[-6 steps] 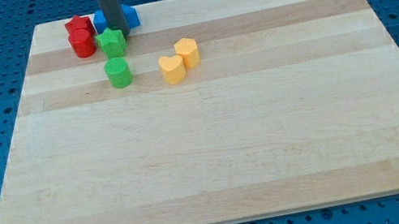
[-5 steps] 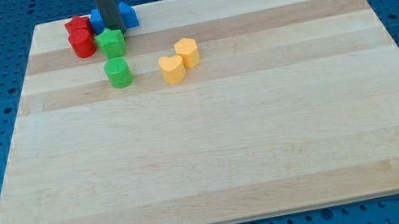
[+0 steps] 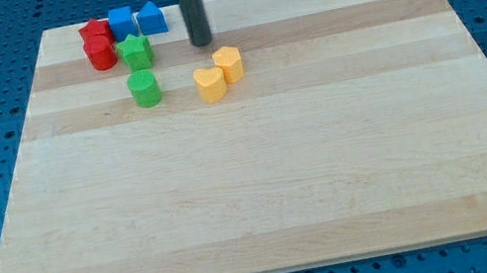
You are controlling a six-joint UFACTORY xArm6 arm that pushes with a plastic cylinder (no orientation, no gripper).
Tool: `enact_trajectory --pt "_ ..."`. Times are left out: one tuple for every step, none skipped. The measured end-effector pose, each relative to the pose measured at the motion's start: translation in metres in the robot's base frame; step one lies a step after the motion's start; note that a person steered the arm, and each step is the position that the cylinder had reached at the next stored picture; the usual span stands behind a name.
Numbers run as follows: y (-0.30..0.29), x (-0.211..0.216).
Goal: Move your arm towards the left of the yellow heart
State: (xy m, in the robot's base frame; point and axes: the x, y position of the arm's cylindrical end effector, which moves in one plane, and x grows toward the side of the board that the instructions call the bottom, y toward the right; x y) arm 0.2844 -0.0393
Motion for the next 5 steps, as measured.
enact_trajectory --pt "-0.013 0.036" --pt "-0.039 0.053" --pt "-0.045 0.061" --pt "-0.047 0.080" --pt "-0.073 0.083"
